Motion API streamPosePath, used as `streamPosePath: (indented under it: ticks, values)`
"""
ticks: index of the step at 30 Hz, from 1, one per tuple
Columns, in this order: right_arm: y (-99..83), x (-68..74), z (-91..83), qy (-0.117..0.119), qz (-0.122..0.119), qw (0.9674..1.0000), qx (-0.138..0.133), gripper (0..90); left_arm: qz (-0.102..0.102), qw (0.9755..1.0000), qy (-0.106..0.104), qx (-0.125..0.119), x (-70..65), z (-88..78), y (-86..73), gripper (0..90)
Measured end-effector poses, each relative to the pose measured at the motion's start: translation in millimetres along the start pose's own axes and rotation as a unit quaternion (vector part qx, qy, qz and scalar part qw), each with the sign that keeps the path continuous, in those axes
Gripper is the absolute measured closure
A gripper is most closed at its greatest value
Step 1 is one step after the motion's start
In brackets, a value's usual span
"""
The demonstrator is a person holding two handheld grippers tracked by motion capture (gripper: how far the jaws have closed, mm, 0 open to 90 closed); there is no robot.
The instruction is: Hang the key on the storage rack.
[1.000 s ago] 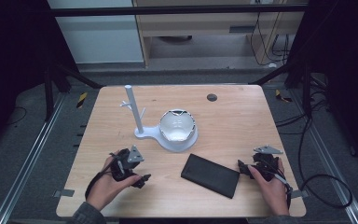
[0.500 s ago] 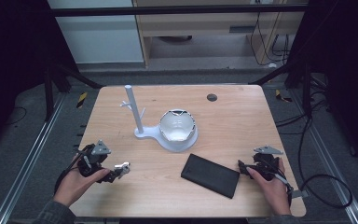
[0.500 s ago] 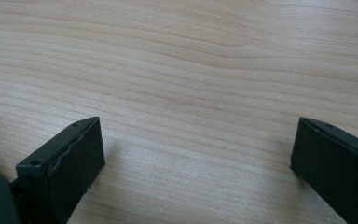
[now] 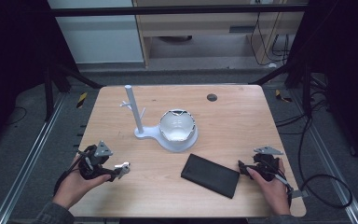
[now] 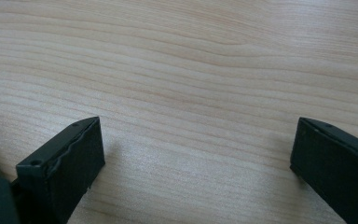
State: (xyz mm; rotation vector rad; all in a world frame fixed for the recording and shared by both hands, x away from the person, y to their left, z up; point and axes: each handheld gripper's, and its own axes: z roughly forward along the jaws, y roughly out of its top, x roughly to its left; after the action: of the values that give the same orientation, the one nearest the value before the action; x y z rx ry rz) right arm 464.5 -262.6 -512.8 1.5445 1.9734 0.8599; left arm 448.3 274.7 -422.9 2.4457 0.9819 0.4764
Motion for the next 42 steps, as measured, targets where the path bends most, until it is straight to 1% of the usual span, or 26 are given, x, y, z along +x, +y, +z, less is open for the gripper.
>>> streamPosePath:
  ticks: [1, 2, 5, 6, 7, 8, 9, 11, 12, 14, 18, 19, 21, 22, 23, 25, 26, 27, 29, 30, 33, 35, 38, 39, 40, 42]
  values:
    - [0.0, 0.0, 0.0, 0.000, 0.000, 1.0000, 0.000, 2.9, 0.003, 0.9999, 0.002, 0.010, -0.8, 1.1, 0.0, 30.4]
    - [0.0, 0.0, 0.0, 0.000, 0.000, 1.0000, 0.000, 2.9, 0.003, 0.9998, 0.001, 0.020, -1.4, 2.3, 0.0, 35.0]
    - [-0.1, -0.1, -0.2, 0.000, -0.001, 1.0000, 0.000, 2.9, 0.010, 0.9996, -0.003, 0.026, -2.9, 2.9, 0.8, 43.1]
    - [-0.2, -0.1, -0.2, 0.000, -0.001, 1.0000, 0.000, 3.0, 0.015, 0.9994, -0.006, 0.031, -4.5, 3.3, 1.3, 43.1]
    - [-0.3, 0.1, -0.4, 0.000, -0.001, 1.0000, 0.000, 3.0, 0.021, 0.9990, -0.005, 0.038, -5.9, 3.4, 2.0, 45.3]
    - [-0.4, 0.0, -0.5, -0.001, -0.003, 1.0000, 0.000, 3.1, 0.023, 0.9989, -0.004, 0.041, -7.0, 4.1, 2.1, 46.1]
    - [-0.4, 0.2, -0.5, -0.001, -0.002, 1.0000, 0.000, 3.1, 0.032, 0.9982, -0.002, 0.050, -9.0, 6.0, 2.5, 45.6]
    - [-0.4, 0.3, -0.5, -0.001, -0.002, 1.0000, 0.000, 3.1, 0.035, 0.9981, 0.001, 0.051, -9.5, 6.8, 2.7, 42.2]
    - [-0.5, 0.4, -0.6, -0.001, -0.001, 1.0000, 0.000, 3.2, 0.037, 0.9981, 0.004, 0.050, -9.8, 7.7, 2.8, 42.2]
    - [-0.6, 0.6, -0.6, -0.001, -0.002, 1.0000, -0.001, 3.2, 0.037, 0.9980, 0.005, 0.051, -9.4, 8.9, 3.3, 37.1]
    - [-0.6, 0.6, -0.7, 0.000, -0.002, 1.0000, -0.001, 3.2, 0.040, 0.9975, -0.006, 0.059, -11.2, 13.4, 4.4, 31.2]
    - [-0.6, 0.6, -0.7, 0.000, -0.002, 1.0000, -0.001, 3.2, 0.044, 0.9970, -0.006, 0.063, -11.9, 15.3, 4.9, 30.9]
    - [-0.6, 0.7, -0.7, 0.000, -0.001, 1.0000, 0.000, 3.2, 0.050, 0.9959, -0.015, 0.074, -14.7, 22.2, 6.5, 30.8]
    - [-0.7, 0.7, -0.7, 0.000, -0.002, 1.0000, 0.000, 3.2, 0.050, 0.9959, -0.015, 0.074, -14.7, 22.2, 6.5, 31.9]
    - [-0.7, 0.7, -0.7, 0.000, -0.002, 1.0000, 0.000, 3.2, 0.055, 0.9950, -0.017, 0.082, -16.0, 25.8, 7.5, 31.9]
    - [-0.7, 0.6, -0.7, 0.000, -0.003, 1.0000, -0.001, 3.2, 0.057, 0.9939, -0.016, 0.093, -17.6, 31.8, 8.8, 38.0]
    - [-0.7, 0.7, -0.8, 0.000, -0.002, 1.0000, -0.001, 3.2, 0.050, 0.9933, -0.022, 0.101, -17.8, 36.4, 9.2, 50.0]
    - [-0.7, 0.7, -0.8, 0.000, -0.003, 1.0000, -0.001, 3.2, 0.049, 0.9928, -0.023, 0.106, -17.7, 39.0, 9.4, 51.5]
    - [-0.7, 0.6, -0.8, 0.000, -0.003, 1.0000, -0.001, 3.2, 0.046, 0.9928, -0.025, 0.108, -17.5, 41.9, 9.1, 53.1]
    - [-0.7, 0.7, -0.8, 0.000, -0.003, 1.0000, -0.001, 3.2, 0.042, 0.9928, -0.028, 0.109, -17.5, 43.9, 9.0, 56.6]
    - [-0.7, 0.7, -0.8, 0.000, -0.003, 1.0000, -0.001, 3.2, 0.040, 0.9927, -0.032, 0.109, -18.0, 48.2, 9.6, 57.7]
    - [-0.7, 0.7, -0.8, 0.000, -0.003, 1.0000, -0.001, 3.2, 0.042, 0.9921, -0.030, 0.114, -17.5, 51.3, 10.5, 59.3]
    - [-0.9, 1.0, -1.0, 0.001, -0.003, 1.0000, 0.000, 3.2, 0.038, 0.9925, -0.028, 0.113, -14.3, 53.8, 11.0, 60.7]
    - [-0.8, 1.1, -0.9, 0.001, -0.002, 1.0000, 0.000, 3.1, 0.034, 0.9930, -0.026, 0.110, -13.0, 54.2, 11.1, 66.6]
    - [-0.8, 1.1, -0.9, 0.001, -0.002, 1.0000, 0.000, 3.1, 0.033, 0.9930, -0.027, 0.110, -11.8, 54.3, 11.1, 66.6]
    - [-0.8, 1.2, -0.9, 0.001, -0.001, 1.0000, 0.000, 3.1, 0.034, 0.9926, -0.030, 0.112, -9.2, 55.4, 10.5, 70.4]
